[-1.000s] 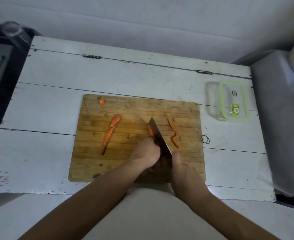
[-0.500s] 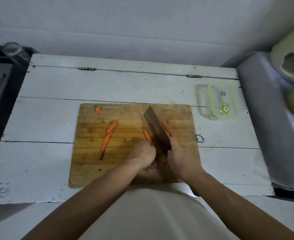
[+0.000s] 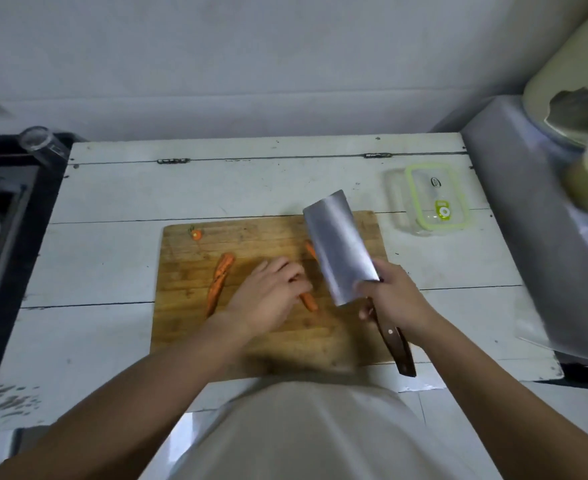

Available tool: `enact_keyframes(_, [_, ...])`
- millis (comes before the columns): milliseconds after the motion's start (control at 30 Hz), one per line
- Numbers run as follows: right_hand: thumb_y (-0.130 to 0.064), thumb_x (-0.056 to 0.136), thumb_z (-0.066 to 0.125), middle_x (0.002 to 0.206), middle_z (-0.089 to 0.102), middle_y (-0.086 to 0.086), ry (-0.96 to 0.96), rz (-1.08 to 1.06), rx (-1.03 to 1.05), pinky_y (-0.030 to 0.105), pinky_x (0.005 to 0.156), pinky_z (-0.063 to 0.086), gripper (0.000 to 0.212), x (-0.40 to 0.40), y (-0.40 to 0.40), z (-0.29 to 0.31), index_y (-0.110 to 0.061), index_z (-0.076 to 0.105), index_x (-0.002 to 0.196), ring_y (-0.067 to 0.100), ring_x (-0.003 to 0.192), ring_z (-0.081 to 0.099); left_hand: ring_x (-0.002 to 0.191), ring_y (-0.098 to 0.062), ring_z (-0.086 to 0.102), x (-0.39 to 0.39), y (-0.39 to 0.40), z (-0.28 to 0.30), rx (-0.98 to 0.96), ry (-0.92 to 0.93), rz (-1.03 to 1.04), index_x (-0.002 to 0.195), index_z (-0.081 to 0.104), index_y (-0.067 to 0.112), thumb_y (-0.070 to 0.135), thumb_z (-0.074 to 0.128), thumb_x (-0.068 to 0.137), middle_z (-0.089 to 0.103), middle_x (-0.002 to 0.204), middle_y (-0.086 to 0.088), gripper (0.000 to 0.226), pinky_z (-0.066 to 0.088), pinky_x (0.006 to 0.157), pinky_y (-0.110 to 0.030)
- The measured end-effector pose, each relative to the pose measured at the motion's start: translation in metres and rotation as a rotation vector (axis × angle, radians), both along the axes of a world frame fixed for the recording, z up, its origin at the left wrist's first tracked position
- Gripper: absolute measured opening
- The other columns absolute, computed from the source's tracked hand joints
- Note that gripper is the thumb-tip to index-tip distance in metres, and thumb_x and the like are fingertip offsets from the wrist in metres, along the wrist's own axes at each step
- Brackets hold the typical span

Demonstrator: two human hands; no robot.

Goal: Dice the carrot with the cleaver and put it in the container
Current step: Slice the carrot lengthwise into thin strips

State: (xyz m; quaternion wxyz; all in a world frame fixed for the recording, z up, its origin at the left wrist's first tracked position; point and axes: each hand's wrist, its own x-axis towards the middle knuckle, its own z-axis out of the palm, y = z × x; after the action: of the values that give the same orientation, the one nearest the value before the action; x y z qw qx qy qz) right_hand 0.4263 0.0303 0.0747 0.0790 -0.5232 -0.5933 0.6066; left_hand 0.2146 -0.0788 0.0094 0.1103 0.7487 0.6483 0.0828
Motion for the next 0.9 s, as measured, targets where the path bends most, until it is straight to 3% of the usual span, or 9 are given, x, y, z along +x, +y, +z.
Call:
enact_keyframes(133, [0.003,0.089,0.058,0.069,0.060,0.007,0.052,-0.045,-0.065,0.031,0.044,0.039,0.018,0.009,0.008,0.004,-0.009,0.064,0.102,0.029,0.052,0.053,0.116,-0.021,0.053,-0.011,0.014,0.006,-0.070,0.145,-0.207,0.112,0.068,0.029,0.032,0.063,0.096,0.063,0.114,0.006,0.017,0.038,0.103,-0.037])
enact_keyframes(233, [0.001,0.089,0.059,0.072,0.060,0.011,0.050,-0.038,-0.052,0.031,0.044,0.040,0.018,0.015,0.006,0.002,-0.007,0.064,0.105,0.029,0.051,0.053,0.111,-0.022,0.060,-0.006,0.014,0.024,-0.285,0.173,-0.026,0.110,0.065,0.023,0.032,0.057,0.102,0.065,0.114,0.000,0.015,0.041,0.097,-0.037])
enact_keyframes(367, [0.002,0.090,0.057,0.057,0.059,0.000,0.066,-0.033,-0.055,0.030,0.045,0.040,0.013,0.016,-0.005,0.000,-0.008,0.062,0.098,0.028,0.050,0.052,0.080,-0.018,0.067,0.002,0.006,0.029,-0.613,-0.354,0.607,0.090,0.070,0.017,0.033,0.063,0.100,0.071,0.086,-0.002,0.020,0.052,0.070,-0.033])
enact_keyframes(433, [0.001,0.091,0.056,0.055,0.059,-0.003,0.066,-0.031,-0.065,0.030,0.046,0.039,0.013,0.014,-0.011,-0.002,-0.008,0.061,0.099,0.027,0.050,0.052,0.070,-0.016,0.069,0.005,-0.001,0.026,-0.642,-0.651,0.838,0.099,0.071,0.012,0.027,0.066,0.099,0.074,0.086,-0.005,0.016,0.058,0.068,-0.032])
enact_keyframes(500, [0.001,0.091,0.056,0.059,0.060,-0.001,0.085,-0.034,-0.086,0.029,0.045,0.039,0.017,0.014,-0.015,-0.002,-0.008,0.062,0.104,0.027,0.049,0.051,0.063,-0.014,0.068,0.008,-0.010,0.023,-0.589,-0.754,0.948,0.105,0.065,0.011,0.023,0.068,0.098,0.075,0.087,-0.006,0.014,0.056,0.056,-0.025])
enact_keyframes(567, [0.000,0.091,0.057,0.067,0.062,0.001,0.140,-0.060,-0.139,0.029,0.044,0.039,0.021,0.013,-0.018,-0.003,-0.009,0.063,0.108,0.025,0.047,0.047,0.059,-0.013,0.069,0.009,-0.017,0.022,-0.531,-0.674,0.933,0.098,0.064,0.013,0.026,0.069,0.098,0.076,0.079,-0.003,0.014,0.051,0.052,-0.023])
enact_keyframes(700, [0.001,0.091,0.055,0.058,0.059,-0.004,0.104,-0.109,-0.150,0.027,0.042,0.036,0.017,0.013,-0.015,-0.004,-0.009,0.062,0.103,0.022,0.043,0.040,0.059,-0.015,0.071,0.006,-0.027,0.019,-0.498,-0.631,0.895,0.090,0.066,0.014,0.038,0.063,0.100,0.074,0.072,0.000,0.026,0.058,0.063,-0.031])
enact_keyframes(833, [-0.001,0.090,0.057,0.056,0.042,0.009,0.203,-0.202,-0.250,0.027,0.041,0.032,0.006,0.028,-0.009,-0.004,-0.007,0.054,0.089,0.022,0.040,0.034,0.082,-0.020,0.068,0.005,-0.029,0.023,-0.282,-0.530,0.947,0.089,0.061,0.022,0.040,0.059,0.102,0.066,0.079,0.005,0.022,0.058,0.076,-0.038])
enact_keyframes(900, [-0.004,0.088,0.060,0.060,0.034,0.009,0.289,-0.259,-0.314,0.029,0.043,0.030,0.010,0.038,-0.004,-0.005,-0.008,0.050,0.089,0.022,0.041,0.032,0.084,-0.020,0.065,0.008,-0.032,0.026,-0.304,-0.442,0.943,0.091,0.059,0.024,0.046,0.056,0.102,0.064,0.081,0.006,0.024,0.054,0.075,-0.036])
